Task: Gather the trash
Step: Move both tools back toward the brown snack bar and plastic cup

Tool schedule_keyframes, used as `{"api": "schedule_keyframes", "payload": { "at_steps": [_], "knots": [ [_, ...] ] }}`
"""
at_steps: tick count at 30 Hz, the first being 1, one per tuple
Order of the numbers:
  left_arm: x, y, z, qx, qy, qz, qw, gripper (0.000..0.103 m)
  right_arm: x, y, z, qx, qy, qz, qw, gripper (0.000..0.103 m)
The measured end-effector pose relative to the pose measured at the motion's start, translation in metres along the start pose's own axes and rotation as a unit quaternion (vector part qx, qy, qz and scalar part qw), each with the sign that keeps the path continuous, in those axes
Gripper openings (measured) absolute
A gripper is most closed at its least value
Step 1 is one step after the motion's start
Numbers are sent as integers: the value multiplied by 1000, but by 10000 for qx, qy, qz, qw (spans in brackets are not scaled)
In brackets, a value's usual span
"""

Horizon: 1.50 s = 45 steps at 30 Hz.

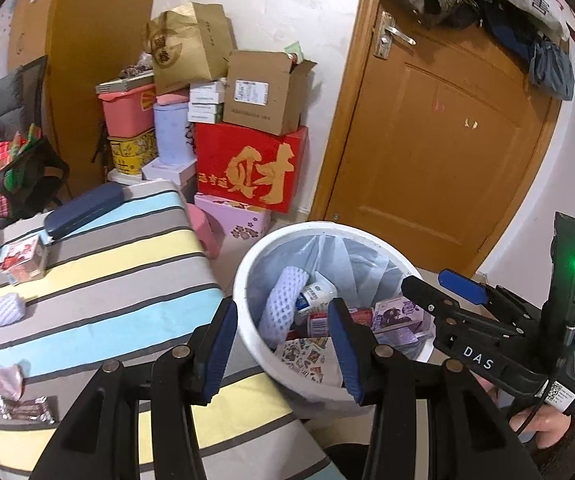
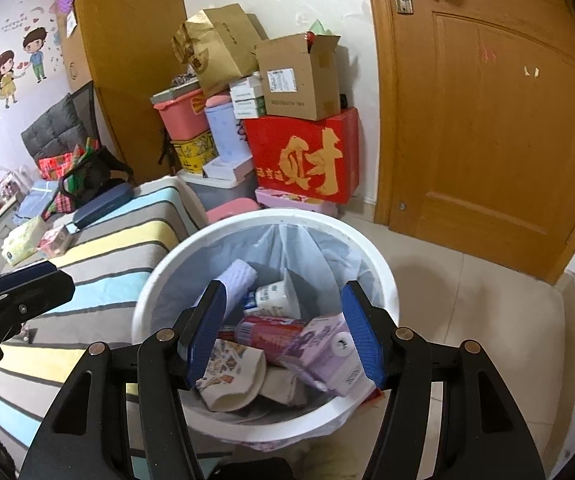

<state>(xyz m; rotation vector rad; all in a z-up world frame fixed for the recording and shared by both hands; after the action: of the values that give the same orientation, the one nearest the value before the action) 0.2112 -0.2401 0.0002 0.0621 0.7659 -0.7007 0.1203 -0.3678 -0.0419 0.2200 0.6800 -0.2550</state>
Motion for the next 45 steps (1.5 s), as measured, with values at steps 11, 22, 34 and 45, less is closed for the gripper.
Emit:
{"api": "schedule_keyframes", "payload": {
  "at_steps": [11,22,34,45],
  "knots": [
    [-45,38,-15,-209,-268,466,9983,47,-8,38,-5,-210,-101,364,9991,62],
    [-88,88,-41,-510,-452,953,9931,47,-12,88,-14,-547,-120,775,9954,62],
    [-141,162,-77,-995,-678,1610,9796,47,-8,161,-30,-1149,37,1393,9836,62],
    [-174,236,-114,-1514,-648,2078,9642,48,0,236,-58,-1962,442,2204,9544,62]
  ]
}}
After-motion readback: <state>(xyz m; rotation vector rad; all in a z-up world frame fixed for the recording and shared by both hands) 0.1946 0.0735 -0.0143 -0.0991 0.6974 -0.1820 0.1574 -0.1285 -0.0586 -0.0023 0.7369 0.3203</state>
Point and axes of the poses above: each gripper's, at about its wrist camera, not at the fingertips, and x roughly the way its jaws point, y to its left, z to its top, the point moved 6 cm from there along x, roughly the way its jaws point, and after that the axes turned 2 degrees about -z, right-handed, at the moved point
